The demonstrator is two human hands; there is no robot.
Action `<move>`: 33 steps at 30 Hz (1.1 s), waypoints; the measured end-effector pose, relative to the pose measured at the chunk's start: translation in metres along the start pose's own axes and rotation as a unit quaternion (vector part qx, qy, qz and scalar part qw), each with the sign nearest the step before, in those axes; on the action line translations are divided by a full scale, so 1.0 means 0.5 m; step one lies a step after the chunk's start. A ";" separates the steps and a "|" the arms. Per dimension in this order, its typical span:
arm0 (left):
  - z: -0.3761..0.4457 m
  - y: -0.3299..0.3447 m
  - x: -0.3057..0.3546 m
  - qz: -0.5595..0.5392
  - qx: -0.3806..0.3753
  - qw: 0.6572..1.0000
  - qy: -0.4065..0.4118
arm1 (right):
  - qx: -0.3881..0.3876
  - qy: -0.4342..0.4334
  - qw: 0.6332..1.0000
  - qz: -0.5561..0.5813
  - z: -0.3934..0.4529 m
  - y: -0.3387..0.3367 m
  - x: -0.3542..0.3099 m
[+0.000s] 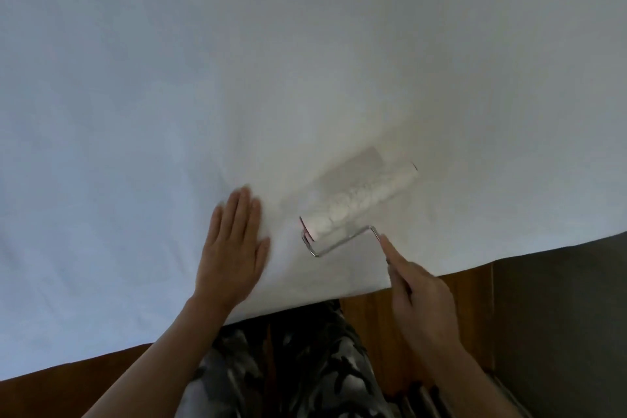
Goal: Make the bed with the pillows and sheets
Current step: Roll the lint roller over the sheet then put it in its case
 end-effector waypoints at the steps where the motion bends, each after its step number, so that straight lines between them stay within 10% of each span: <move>1: -0.008 0.003 0.005 -0.001 -0.010 1.000 0.015 | 0.018 -0.025 1.000 0.006 0.039 0.007 -0.047; 13: -0.082 -0.027 0.011 -0.077 -0.114 0.967 0.216 | 0.040 -0.081 0.996 0.005 0.370 0.048 -0.506; 17: -0.103 -0.072 0.014 -0.168 -0.044 0.954 0.244 | 0.002 -0.035 0.999 -0.038 0.331 0.082 -0.447; 27: 0.006 -0.173 -0.202 -0.144 0.139 0.980 0.023 | -0.133 0.088 0.982 -0.098 -0.025 0.057 -0.063; 33: 0.095 -0.171 -0.220 -0.093 0.149 0.984 0.010 | -0.064 0.049 0.992 -0.093 -0.068 -0.003 -0.027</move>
Point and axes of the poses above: each hand's wrist, its own z-axis towards the middle knuckle, its own y-axis out of the palm, x = y × z, the point moved 5 cm from there along z, towards the middle knuckle, and after that the axes turned 5 degrees about y, right-handed, at the moved point
